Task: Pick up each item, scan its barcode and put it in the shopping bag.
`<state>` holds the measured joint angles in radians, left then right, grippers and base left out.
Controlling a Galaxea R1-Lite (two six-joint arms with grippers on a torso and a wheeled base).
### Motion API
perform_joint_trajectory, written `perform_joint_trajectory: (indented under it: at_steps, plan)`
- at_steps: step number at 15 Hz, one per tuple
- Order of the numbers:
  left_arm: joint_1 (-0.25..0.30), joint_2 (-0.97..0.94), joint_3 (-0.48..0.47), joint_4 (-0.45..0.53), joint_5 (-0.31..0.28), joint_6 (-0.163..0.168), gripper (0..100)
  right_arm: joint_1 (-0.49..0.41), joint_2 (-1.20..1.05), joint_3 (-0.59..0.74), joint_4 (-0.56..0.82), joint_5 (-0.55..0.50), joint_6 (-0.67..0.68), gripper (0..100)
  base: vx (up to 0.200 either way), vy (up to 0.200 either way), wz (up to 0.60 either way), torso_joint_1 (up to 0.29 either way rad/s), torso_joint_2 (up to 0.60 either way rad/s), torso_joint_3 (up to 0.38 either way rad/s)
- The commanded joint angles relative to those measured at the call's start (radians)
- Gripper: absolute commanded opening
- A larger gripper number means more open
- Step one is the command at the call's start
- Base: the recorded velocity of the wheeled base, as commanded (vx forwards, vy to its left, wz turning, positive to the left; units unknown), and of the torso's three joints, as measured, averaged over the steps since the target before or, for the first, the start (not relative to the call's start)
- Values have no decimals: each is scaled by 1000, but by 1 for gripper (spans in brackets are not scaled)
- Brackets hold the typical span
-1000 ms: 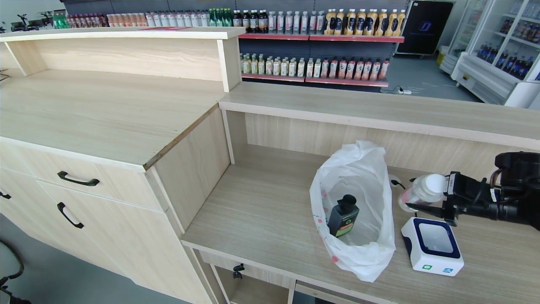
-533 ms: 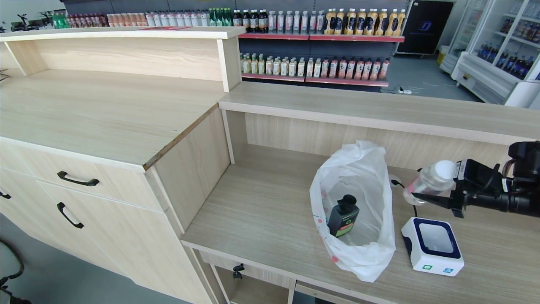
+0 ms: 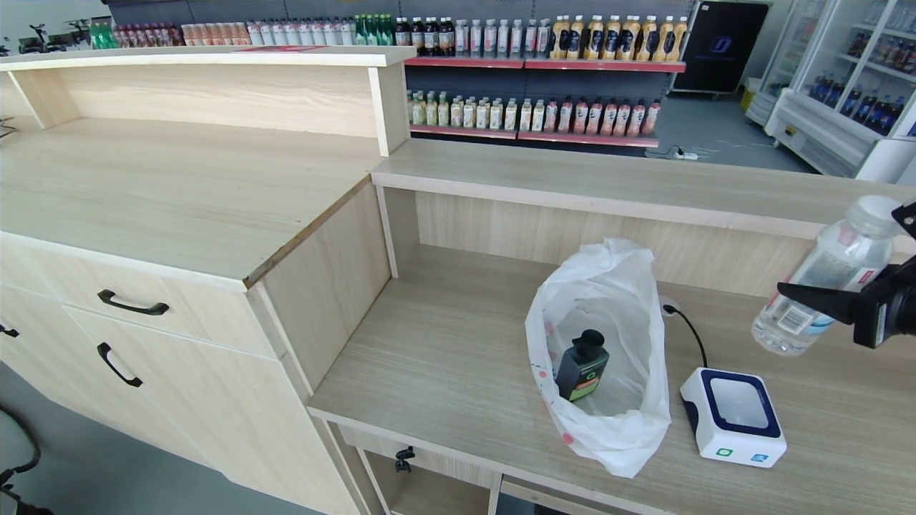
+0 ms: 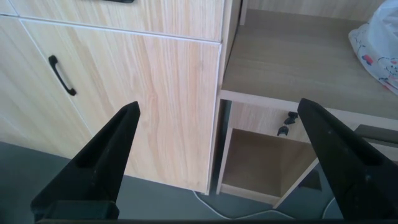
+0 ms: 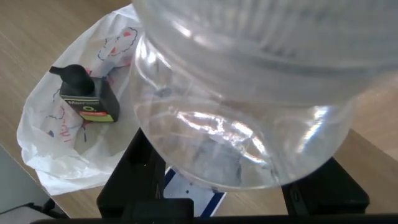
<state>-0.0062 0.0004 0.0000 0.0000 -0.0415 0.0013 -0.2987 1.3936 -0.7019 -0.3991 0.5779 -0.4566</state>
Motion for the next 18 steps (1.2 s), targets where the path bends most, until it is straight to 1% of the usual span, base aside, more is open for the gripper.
perform_joint_trajectory:
  at_steps: [1,2,4,6,7,8,9,10,12,13,14,16,18]
  plan:
    - [0,1,0,0,0,0,100,-8,-64,19,0,-27,1,0,0,0,0,0,0,0]
    - [0,1,0,0,0,0,100,-8,-61,21,0,-32,3,0,0,0,0,0,0,0]
    - [0,1,0,0,0,0,100,-5,-41,9,-15,-38,10,0,0,0,600,5,7,2]
    - [0,1,0,0,0,0,100,4,-19,7,-17,-55,33,0,0,0,600,-115,259,168]
    - [0,1,0,0,0,0,100,18,7,-4,-21,-82,62,0,0,0,600,-173,437,266]
    - [0,1,0,0,0,0,100,24,45,-10,-40,-84,115,0,0,0,600,-178,500,281]
    - [0,1,0,0,0,0,100,27,91,-16,-67,-84,148,0,0,0,0,-203,540,315]
    - [0,1,0,0,0,0,100,29,102,-16,-75,-84,153,0,0,0,0,-217,540,330]
    - [0,1,0,0,0,0,100,36,209,-21,-185,-84,207,0,0,0,0,-88,259,149]
    - [0,1,0,0,0,0,100,64,277,-21,-310,-84,296,0,0,0,0,-46,105,85]
    - [0,1,0,0,0,0,100,75,297,-21,-351,-84,329,0,0,0,0,-27,66,27]
    - [0,1,0,0,0,0,100,86,328,-18,-391,-84,337,0,0,0,0,0,0,0]
    - [0,1,0,0,0,0,100,89,360,-16,-395,-84,337,0,0,0,0,0,0,0]
